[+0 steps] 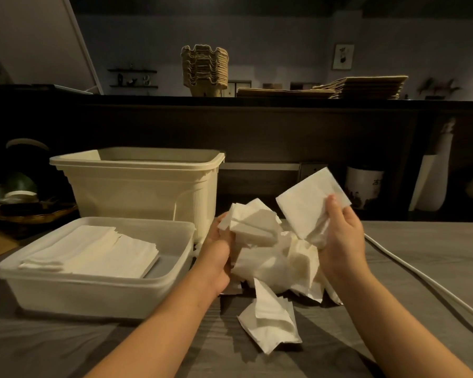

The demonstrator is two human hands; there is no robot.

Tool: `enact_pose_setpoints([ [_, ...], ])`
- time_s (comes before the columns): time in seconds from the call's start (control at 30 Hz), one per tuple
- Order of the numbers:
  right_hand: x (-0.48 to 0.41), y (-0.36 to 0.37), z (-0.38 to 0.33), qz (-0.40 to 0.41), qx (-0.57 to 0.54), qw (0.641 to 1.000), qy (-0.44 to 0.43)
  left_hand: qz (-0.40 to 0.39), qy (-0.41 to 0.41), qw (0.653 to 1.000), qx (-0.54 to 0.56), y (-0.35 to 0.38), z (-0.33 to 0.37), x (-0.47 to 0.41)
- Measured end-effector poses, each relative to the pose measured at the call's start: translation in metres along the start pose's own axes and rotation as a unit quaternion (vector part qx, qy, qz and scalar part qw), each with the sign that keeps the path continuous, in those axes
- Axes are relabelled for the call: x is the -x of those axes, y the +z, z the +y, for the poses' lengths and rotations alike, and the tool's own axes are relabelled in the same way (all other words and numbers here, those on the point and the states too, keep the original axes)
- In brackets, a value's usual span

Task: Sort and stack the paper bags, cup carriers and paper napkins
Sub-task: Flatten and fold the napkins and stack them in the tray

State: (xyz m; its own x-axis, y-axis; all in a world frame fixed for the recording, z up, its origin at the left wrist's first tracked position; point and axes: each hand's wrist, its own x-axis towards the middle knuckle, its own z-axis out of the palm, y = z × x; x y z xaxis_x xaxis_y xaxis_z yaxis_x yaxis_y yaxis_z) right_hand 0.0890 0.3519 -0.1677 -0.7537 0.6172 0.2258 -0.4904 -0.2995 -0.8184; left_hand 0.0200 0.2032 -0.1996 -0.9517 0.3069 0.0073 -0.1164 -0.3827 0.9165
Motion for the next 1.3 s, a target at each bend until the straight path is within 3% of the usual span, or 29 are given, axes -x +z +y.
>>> enact_pose_setpoints([
  [0.1,0.007,0.003,-0.003,-0.119,0.025,0.992,0.038,0.003,0.057,0.998,0.009,-0.004,0.002,-0.006],
  [0.17,0.015,0.005,-0.003,-0.197,0.100,0.975,0.011,0.008,0.084,0.996,0.020,-0.003,0.006,-0.005],
  [0.27,0.025,0.006,0.006,-0.319,0.286,0.899,-0.085,0.044,0.092,0.994,0.045,0.003,0.012,-0.002],
  [0.37,0.022,0.004,0.013,-0.351,0.418,0.820,-0.171,0.039,0.080,0.995,0.049,0.002,0.009,0.001],
  [0.47,0.021,0.006,0.014,-0.358,0.445,0.793,-0.211,0.032,0.080,0.995,0.047,0.000,0.007,0.005],
  [0.63,0.021,0.006,0.016,-0.341,0.395,0.832,-0.186,0.022,0.062,0.998,-0.023,0.004,0.008,0.000],
  [0.9,0.017,0.005,0.013,-0.275,0.295,0.894,-0.196,-0.041,0.054,0.998,-0.014,0.002,0.005,0.009],
  [1.13,0.010,0.001,0.017,-0.263,0.263,0.924,-0.093,-0.038,0.058,0.998,0.000,0.003,0.008,0.012],
  [1.3,0.009,0.000,0.016,-0.213,0.217,0.950,-0.070,-0.046,0.058,0.997,0.027,0.006,0.012,0.015],
])
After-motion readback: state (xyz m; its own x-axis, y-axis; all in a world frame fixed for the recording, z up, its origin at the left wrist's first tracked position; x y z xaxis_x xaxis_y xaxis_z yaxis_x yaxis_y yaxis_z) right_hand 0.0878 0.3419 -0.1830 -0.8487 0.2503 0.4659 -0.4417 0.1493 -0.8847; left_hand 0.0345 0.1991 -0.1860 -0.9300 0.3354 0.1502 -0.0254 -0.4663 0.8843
